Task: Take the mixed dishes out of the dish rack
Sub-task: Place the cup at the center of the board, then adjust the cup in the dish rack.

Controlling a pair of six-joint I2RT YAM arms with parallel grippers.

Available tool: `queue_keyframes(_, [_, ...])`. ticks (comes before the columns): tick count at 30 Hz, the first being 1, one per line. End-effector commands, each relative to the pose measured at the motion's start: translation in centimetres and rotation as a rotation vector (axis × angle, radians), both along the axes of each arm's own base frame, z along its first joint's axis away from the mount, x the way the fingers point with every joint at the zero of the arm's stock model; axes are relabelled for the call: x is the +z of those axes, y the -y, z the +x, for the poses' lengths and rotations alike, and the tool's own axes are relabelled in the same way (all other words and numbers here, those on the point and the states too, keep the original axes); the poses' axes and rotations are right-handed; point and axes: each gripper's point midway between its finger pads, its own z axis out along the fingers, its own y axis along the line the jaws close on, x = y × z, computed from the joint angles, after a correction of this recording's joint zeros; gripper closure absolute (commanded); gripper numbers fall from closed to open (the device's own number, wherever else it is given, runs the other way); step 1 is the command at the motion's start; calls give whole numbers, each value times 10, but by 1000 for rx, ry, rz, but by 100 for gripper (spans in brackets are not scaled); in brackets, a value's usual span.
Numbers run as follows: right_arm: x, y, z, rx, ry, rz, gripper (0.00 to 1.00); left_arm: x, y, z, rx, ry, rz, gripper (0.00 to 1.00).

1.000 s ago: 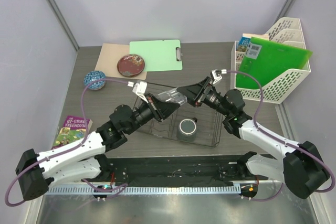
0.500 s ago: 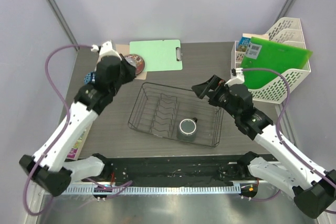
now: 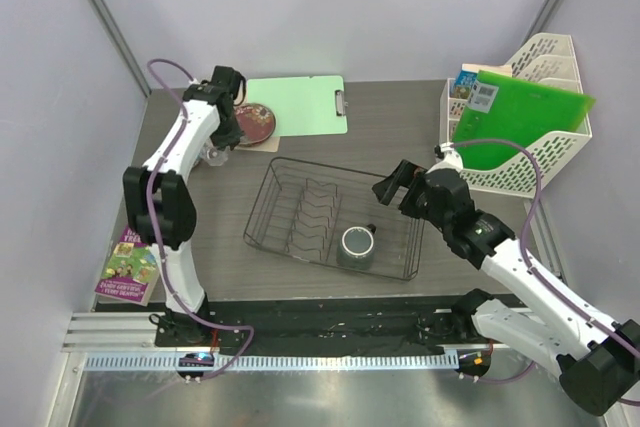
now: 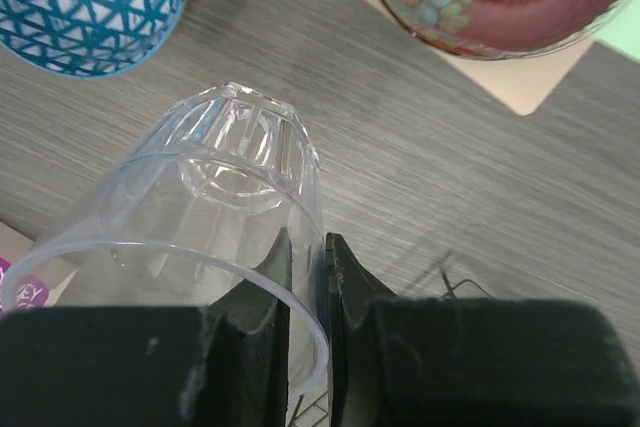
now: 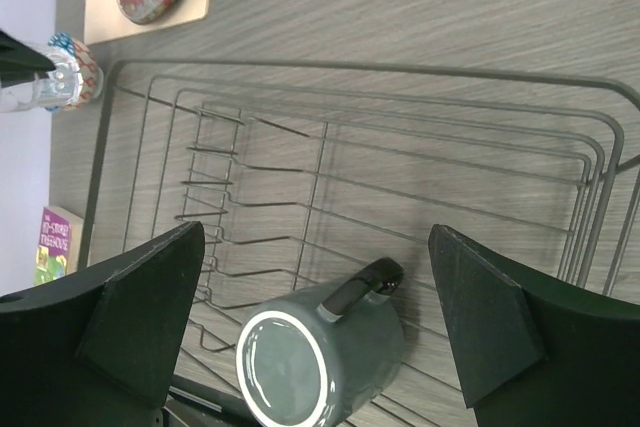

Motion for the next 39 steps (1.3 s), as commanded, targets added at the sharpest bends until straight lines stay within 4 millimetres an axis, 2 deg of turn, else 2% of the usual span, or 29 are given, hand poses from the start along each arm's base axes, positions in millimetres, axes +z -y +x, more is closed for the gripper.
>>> queue_keyframes(1, [-4,-3,-1,31,3,-18,0,-3,10,10,-41,-50,-25,100])
queue_keyframes(7, [-10,-3,0,40,-7,-41,0,-50,16,14,-56,-167,-28,100])
queue_keyframes(15, [-13,-6,4,57,-12,-68,0,-85,8,10,-50,-238,-56,99])
queue_keyframes(16, [-14,-6,4,58,-14,-71,0,-87,7,9,-47,-241,-59,97])
queue_keyframes(19, [-15,-6,6,56,-15,-78,0,-85,8,11,-57,-228,-78,78])
queue_keyframes(20, [-16,-7,6,58,-18,-78,0,-83,10,12,-70,-225,-88,68])
queue_keyframes(23, [-16,-8,8,61,-19,-80,0,-72,11,14,-77,-196,-96,47])
queue_keyframes(26, [-15,-8,9,58,-12,-81,0,-54,9,18,-73,-148,-90,38])
queue_keyframes(30, [-12,-7,11,60,2,-93,0,-15,8,23,-57,-65,-88,36])
queue_keyframes(31, [-12,-7,10,62,3,-96,0,13,9,22,-49,-3,-103,36])
queue_keyframes(33, [-13,-4,11,63,11,-121,0,44,16,21,-59,81,-112,35])
queue_keyframes(34, [-13,-2,11,59,15,-131,0,74,18,19,-68,169,-114,34])
queue_keyframes(37, [-17,5,12,43,15,-166,0,112,49,8,-155,301,-128,26])
queue_keyframes(38, [-17,5,13,39,14,-168,0,123,68,-10,-220,333,-138,24])
queue_keyframes(39, [-17,6,13,39,14,-170,0,126,82,-18,-266,353,-146,23])
